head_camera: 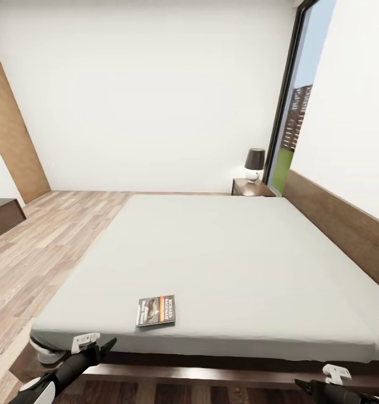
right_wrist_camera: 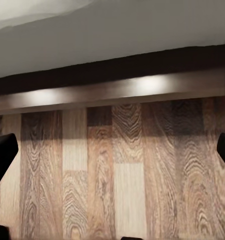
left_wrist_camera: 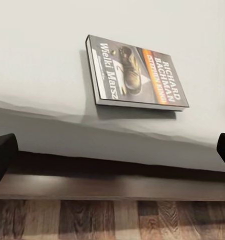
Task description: In the bedroom, move the book from the bed onto either nightstand, and place the two sandals side by side next to the bed.
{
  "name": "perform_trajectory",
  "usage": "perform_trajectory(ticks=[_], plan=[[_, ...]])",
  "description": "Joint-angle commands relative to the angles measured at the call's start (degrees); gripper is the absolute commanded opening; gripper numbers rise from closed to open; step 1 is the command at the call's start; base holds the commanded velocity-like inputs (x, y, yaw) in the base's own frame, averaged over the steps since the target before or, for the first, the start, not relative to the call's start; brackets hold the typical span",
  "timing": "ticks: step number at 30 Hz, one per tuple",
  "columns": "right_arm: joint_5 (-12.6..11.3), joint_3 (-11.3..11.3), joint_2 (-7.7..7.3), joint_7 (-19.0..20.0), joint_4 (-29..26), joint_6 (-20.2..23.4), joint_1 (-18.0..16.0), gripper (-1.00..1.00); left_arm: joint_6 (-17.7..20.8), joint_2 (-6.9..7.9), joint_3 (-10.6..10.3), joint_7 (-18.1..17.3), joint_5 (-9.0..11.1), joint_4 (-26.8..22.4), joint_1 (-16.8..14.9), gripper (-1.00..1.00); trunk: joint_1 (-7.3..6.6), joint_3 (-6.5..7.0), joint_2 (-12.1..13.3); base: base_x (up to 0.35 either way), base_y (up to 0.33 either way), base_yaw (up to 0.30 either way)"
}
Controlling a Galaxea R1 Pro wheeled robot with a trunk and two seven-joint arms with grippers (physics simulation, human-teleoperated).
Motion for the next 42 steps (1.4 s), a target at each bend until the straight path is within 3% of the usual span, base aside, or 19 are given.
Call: perform_trajectory(ticks=[1,39,42], plan=[[-0.59,0.34,-0.03,0.13,-0.03,0.25,-0.03,1.0,-0.06,0.01,0.07,-0.29,0.22,0.08,-0.05,1.0,0.0,-0.06,-0.03,0.0,-0.273,0.0],[-0.59,0.34,-0.03,0.13,-0.05,0.25,-0.03,1.0,-0.04,0.01,0.11,-0.37,0.22,0.02,-0.05,1.0,0.0,-0.06,-0.03,0.0,-0.02,0.0],[-0.59,0.33,-0.03,0.13,-0.06,0.25,-0.03,1.0,0.04,0.01,0.1,-0.33,0.22,0.01,-0.05,1.0,-0.66,0.48,1.17,0.0,0.0,0.0]])
